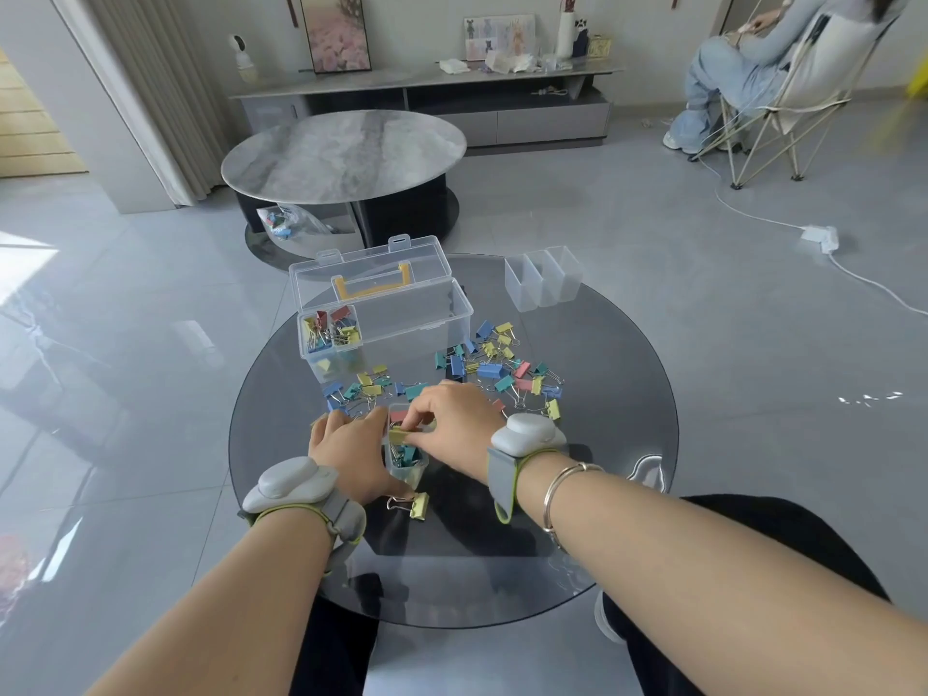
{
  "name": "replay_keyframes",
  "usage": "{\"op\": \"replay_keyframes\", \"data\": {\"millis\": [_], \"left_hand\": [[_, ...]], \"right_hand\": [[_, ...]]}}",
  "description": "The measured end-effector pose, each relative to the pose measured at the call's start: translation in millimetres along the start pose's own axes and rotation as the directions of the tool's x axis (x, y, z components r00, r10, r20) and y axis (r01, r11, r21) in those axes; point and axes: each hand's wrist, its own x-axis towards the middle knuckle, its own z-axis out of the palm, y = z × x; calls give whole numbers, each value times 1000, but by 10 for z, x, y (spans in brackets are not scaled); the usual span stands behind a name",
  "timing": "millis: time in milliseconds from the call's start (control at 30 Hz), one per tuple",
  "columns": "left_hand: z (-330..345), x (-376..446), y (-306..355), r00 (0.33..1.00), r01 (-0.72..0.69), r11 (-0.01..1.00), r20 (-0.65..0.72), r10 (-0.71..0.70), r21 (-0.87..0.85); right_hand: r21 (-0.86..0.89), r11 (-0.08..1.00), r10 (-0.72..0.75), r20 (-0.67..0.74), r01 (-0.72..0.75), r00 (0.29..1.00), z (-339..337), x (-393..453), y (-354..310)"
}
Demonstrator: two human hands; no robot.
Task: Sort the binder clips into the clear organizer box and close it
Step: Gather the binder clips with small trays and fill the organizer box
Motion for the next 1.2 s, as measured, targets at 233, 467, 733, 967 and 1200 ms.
{"op": "replay_keyframes", "data": {"millis": [233, 467, 733, 967, 1200], "left_hand": [[-5, -28, -22, 1000, -10, 1000, -9, 10, 19], [3, -36, -14, 1000, -1, 1000, -2, 1, 23], [54, 10, -37, 1000, 13, 1000, -2, -13, 20], [43, 17, -27, 1000, 8, 1000, 3, -8, 2], [70, 22, -80, 1000, -4, 1000, -13, 3, -15]], "right_hand": [[65, 995, 69, 23, -71, 997, 100, 4, -49], [126, 989, 49, 202, -76, 978, -57, 37, -3], [220, 973, 37, 129, -65, 991, -184, -32, 110], [85, 996, -29, 154, 16, 988, -88, -54, 110], [90, 996, -8, 25, 6, 1000, -155, 57, 95]]}}
